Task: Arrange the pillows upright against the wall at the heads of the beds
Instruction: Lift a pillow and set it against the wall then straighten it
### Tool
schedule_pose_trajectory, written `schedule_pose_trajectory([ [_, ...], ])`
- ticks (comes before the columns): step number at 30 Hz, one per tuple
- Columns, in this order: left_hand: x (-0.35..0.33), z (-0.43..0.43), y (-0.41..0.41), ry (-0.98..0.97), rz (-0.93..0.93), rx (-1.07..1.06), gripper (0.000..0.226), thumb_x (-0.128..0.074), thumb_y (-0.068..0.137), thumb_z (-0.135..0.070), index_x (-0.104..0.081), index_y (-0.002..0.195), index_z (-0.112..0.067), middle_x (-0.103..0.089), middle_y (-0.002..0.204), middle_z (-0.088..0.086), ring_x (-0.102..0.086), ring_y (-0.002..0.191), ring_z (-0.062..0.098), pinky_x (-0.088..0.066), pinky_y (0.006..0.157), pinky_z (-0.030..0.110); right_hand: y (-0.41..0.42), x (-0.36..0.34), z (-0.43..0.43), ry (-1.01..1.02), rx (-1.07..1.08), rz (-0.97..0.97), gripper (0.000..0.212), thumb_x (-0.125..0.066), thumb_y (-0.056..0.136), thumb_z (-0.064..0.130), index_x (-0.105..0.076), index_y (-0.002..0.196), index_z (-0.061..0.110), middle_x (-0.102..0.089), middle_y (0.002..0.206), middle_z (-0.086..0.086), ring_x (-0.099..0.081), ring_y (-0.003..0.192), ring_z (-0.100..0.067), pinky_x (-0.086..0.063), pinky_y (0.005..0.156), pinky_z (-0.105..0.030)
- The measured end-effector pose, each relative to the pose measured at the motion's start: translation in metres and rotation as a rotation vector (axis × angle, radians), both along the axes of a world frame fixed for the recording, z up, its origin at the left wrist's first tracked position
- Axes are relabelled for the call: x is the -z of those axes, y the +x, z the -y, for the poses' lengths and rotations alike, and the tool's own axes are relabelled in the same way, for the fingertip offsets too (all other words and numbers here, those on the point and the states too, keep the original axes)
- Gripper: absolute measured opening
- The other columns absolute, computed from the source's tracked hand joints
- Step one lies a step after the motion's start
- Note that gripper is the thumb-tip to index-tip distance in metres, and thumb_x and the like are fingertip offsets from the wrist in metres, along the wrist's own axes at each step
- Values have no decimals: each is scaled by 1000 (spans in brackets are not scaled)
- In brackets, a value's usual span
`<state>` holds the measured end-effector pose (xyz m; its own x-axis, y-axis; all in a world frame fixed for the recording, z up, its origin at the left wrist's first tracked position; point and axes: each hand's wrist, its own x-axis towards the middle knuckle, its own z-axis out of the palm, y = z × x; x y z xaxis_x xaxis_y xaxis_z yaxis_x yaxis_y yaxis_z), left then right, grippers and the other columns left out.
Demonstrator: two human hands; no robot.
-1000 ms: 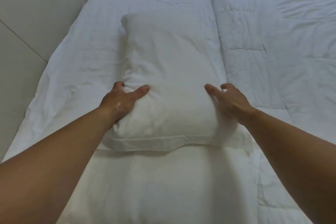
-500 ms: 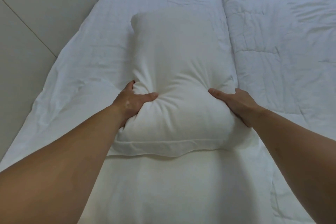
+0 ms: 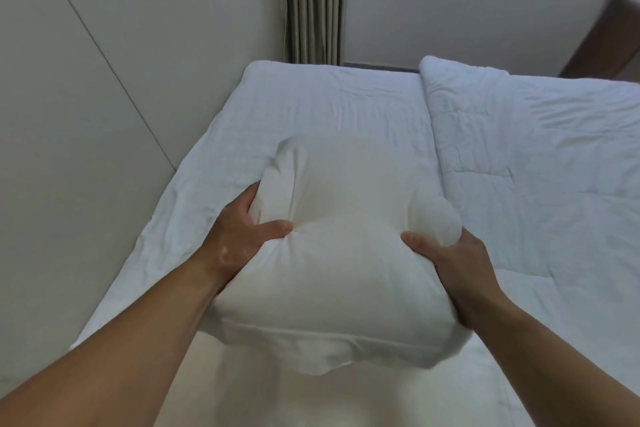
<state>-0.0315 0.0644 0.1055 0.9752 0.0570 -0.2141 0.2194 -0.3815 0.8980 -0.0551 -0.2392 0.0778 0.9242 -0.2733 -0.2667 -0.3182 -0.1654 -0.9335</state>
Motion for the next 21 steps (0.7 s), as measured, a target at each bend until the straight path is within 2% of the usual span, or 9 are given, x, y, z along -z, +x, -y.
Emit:
schedule_pose_trajectory([
  [2, -25, -19, -19, 37, 22, 21, 67, -86, 81, -19, -57, 140, -34, -69, 121, -20, -64, 105, -2, -47, 74, 9, -24, -15, -21, 8, 9, 15, 40, -92, 70, 34, -74, 105, 24, -80, 90, 9, -75, 87, -15, -59, 81, -39],
  [5, -55, -55, -50, 105, 47, 34, 74, -88, 72, -32, -57, 139, -36, -68, 122, -22, -64, 110, -1, -48, 87, 19, -56, -36, -57, 71, 10, 35, 32, -90, 74, 22, -73, 101, 22, -77, 89, 11, -73, 72, 0, -54, 70, -31],
  [7, -74, -82, -72, 135, 57, 23, 84, -83, 58, -46, -59, 139, -38, -71, 121, -21, -66, 111, 1, -50, 89, 23, -74, -45, -84, 94, -15, 39, 28, -90, 75, 19, -71, 96, 23, -77, 83, 10, -72, 71, 1, -52, 67, -29],
  [10, -99, -125, -103, 174, 77, -3, 94, -76, 50, -53, -58, 141, -40, -73, 121, -19, -67, 110, -2, -48, 82, 17, -94, -56, -128, 136, -45, 44, 26, -90, 75, 19, -71, 93, 23, -78, 76, 18, -73, 68, 0, -54, 67, -31],
  [13, -122, -169, -128, 206, 108, -30, 92, -77, 52, -52, -57, 141, -42, -73, 122, -20, -67, 111, -4, -48, 86, 19, -105, -63, -174, 166, -87, 53, 26, -90, 75, 20, -72, 93, 25, -78, 79, 20, -75, 73, -7, -58, 74, -37],
  [18, -147, -237, -154, 281, 160, -71, 85, -80, 55, -51, -58, 137, -47, -72, 119, -32, -67, 106, -13, -48, 86, 16, -115, -64, -250, 217, -159, 77, 29, -89, 77, 22, -73, 100, 28, -81, 89, 14, -76, 80, -6, -60, 83, -41],
  [21, -151, -272, -164, 351, 166, -69, 70, -80, 58, -48, -57, 123, -58, -67, 107, -49, -63, 99, -24, -45, 80, 4, -123, -48, -290, 255, -189, 47, 34, -89, 77, 24, -73, 107, 26, -81, 95, 12, -76, 89, -9, -59, 88, -40],
])
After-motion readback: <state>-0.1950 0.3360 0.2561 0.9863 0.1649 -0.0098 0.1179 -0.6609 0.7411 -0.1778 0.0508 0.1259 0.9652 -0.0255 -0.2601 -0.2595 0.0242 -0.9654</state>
